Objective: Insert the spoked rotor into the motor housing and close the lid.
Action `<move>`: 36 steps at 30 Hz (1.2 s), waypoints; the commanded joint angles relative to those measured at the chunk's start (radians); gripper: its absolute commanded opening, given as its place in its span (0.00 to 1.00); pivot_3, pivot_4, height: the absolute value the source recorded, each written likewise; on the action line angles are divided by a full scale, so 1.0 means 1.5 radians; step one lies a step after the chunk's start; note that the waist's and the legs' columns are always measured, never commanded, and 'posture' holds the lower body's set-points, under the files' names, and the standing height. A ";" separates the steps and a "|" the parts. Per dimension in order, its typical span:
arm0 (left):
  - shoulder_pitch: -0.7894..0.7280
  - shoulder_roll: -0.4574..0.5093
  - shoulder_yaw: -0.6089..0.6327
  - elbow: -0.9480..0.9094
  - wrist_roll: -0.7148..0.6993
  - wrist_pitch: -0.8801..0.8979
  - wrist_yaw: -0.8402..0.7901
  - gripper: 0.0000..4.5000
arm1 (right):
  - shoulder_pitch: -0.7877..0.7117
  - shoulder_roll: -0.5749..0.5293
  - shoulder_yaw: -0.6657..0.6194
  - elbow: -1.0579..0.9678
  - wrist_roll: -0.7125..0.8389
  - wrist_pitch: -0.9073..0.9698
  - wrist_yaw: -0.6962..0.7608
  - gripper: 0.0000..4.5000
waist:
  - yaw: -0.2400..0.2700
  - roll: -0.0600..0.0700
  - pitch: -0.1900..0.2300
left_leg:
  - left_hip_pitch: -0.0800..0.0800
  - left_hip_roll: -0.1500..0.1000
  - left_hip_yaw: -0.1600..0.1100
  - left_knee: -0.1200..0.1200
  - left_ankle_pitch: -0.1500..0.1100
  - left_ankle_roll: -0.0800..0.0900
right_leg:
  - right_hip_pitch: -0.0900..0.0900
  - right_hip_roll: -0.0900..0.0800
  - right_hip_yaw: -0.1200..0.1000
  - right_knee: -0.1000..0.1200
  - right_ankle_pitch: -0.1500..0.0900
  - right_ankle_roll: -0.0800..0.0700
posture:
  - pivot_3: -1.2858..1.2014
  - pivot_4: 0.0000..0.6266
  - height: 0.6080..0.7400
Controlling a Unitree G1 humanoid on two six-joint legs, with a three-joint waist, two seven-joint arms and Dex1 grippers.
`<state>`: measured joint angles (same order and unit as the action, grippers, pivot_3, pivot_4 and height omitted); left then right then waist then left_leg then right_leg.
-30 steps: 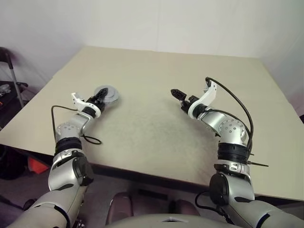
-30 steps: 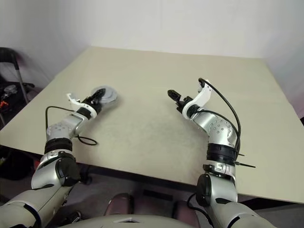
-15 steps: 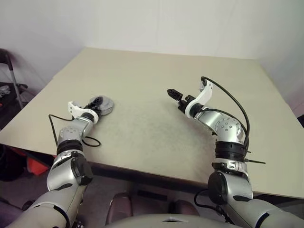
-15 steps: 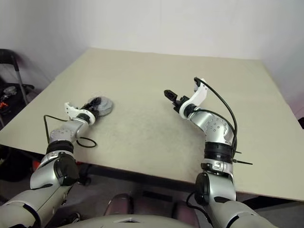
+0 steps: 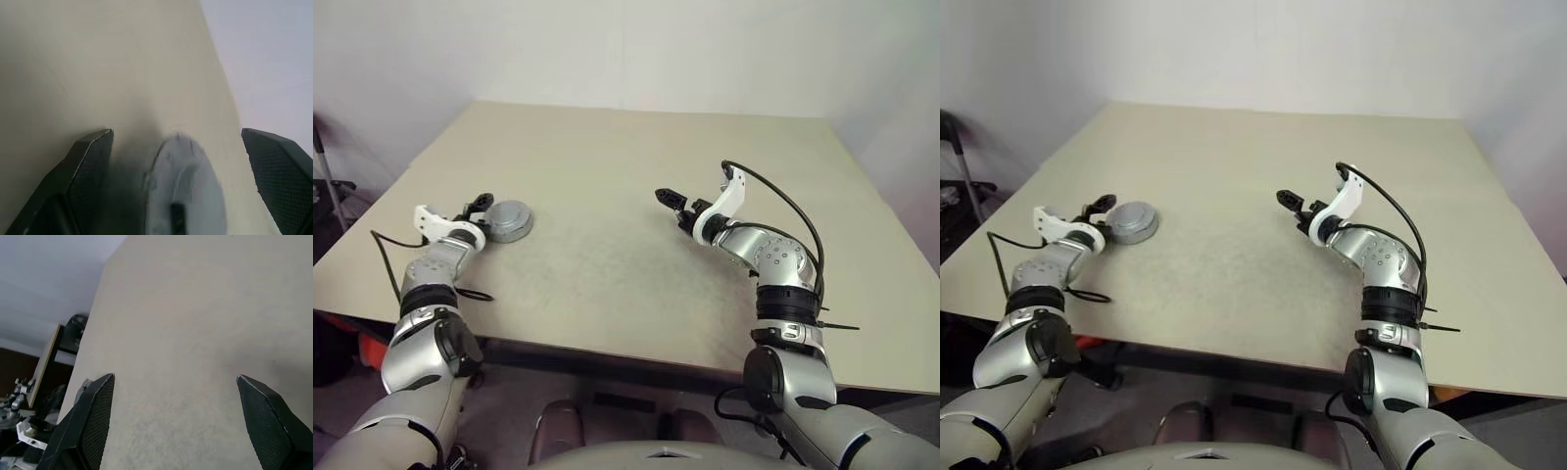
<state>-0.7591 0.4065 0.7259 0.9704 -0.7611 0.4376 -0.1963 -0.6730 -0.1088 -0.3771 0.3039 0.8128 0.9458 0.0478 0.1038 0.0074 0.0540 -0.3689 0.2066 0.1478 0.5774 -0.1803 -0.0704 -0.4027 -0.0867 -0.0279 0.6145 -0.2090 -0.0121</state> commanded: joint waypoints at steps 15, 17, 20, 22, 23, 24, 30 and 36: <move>0.006 -0.061 -0.325 -0.273 0.216 -0.165 -0.262 0.98 | 0.063 -0.184 0.159 -0.072 -0.217 -0.261 0.299 1.00 | 0.026 -0.002 0.001 | -0.002 0.000 0.000 0.001 0.000 0.001 | 0.001 -0.001 -0.001 -0.002 0.000 0.001 | 0.52 0.00 1.00; 0.020 -0.072 -0.390 -0.300 0.259 -0.186 -0.299 0.98 | 0.079 -0.231 0.188 -0.053 -0.275 -0.315 0.332 1.00 | 0.026 -0.002 0.001 | -0.002 0.000 0.000 0.001 0.000 0.001 | 0.001 -0.001 0.000 -0.002 0.000 0.000 | 0.52 0.00 1.00; 0.038 -0.089 -0.448 -0.317 0.294 -0.205 -0.335 0.98 | 0.095 -0.266 0.210 -0.029 -0.324 -0.372 0.365 1.00 | 0.027 -0.002 0.001 | -0.001 0.000 0.001 0.001 -0.001 0.002 | 0.001 -0.001 0.000 -0.002 -0.001 -0.002 | 0.52 0.00 1.00; 0.050 -0.101 -0.477 -0.318 0.315 -0.220 -0.351 0.98 | 0.100 -0.275 0.212 -0.015 -0.343 -0.397 0.375 1.00 | 0.021 -0.002 0.001 | -0.001 0.000 0.001 0.001 -0.001 0.002 | 0.001 -0.001 0.000 -0.001 -0.001 -0.002 | 0.52 0.00 1.00; 0.054 -0.107 -0.489 -0.315 0.325 -0.228 -0.355 0.98 | 0.100 -0.277 0.211 -0.009 -0.351 -0.407 0.376 1.00 | 0.018 -0.002 0.001 | -0.001 0.000 0.001 0.001 -0.001 0.002 | 0.001 -0.001 0.000 -0.001 -0.001 -0.002 | 0.52 0.00 1.00; 0.057 -0.112 -0.496 -0.311 0.332 -0.233 -0.357 0.98 | 0.099 -0.278 0.209 -0.003 -0.356 -0.415 0.377 1.00 | 0.016 -0.002 0.001 | -0.001 0.000 0.001 0.001 -0.001 0.003 | 0.001 -0.001 0.000 -0.001 -0.001 -0.002 | 0.52 0.00 1.00; 0.050 -0.129 -0.502 -0.276 0.359 -0.257 -0.341 0.98 | 0.094 -0.271 0.195 0.016 -0.383 -0.444 0.355 1.00 | 0.012 -0.002 0.001 | 0.000 0.000 0.001 0.002 0.000 0.008 | 0.000 -0.001 0.000 0.001 -0.001 -0.003 | 0.52 0.00 1.00; 0.045 -0.125 -0.493 -0.261 0.367 -0.267 -0.335 0.98 | 0.097 -0.258 0.202 0.025 -0.402 -0.464 0.350 1.00 | 0.012 -0.002 0.001 | 0.000 0.000 0.001 0.003 0.000 0.009 | 0.000 -0.001 0.000 0.002 -0.001 -0.003 | 0.52 0.00 1.00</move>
<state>-0.6593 0.2110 -0.0344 0.5887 -0.2116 0.0655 -0.7070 -0.5054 -0.4971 -0.0633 0.3468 0.2153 0.2821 0.5812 0.1221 0.0040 0.0556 -0.3694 0.2060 0.1494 0.5814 -0.1797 -0.0570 -0.4024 -0.0883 -0.0273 0.6174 -0.2106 -0.0164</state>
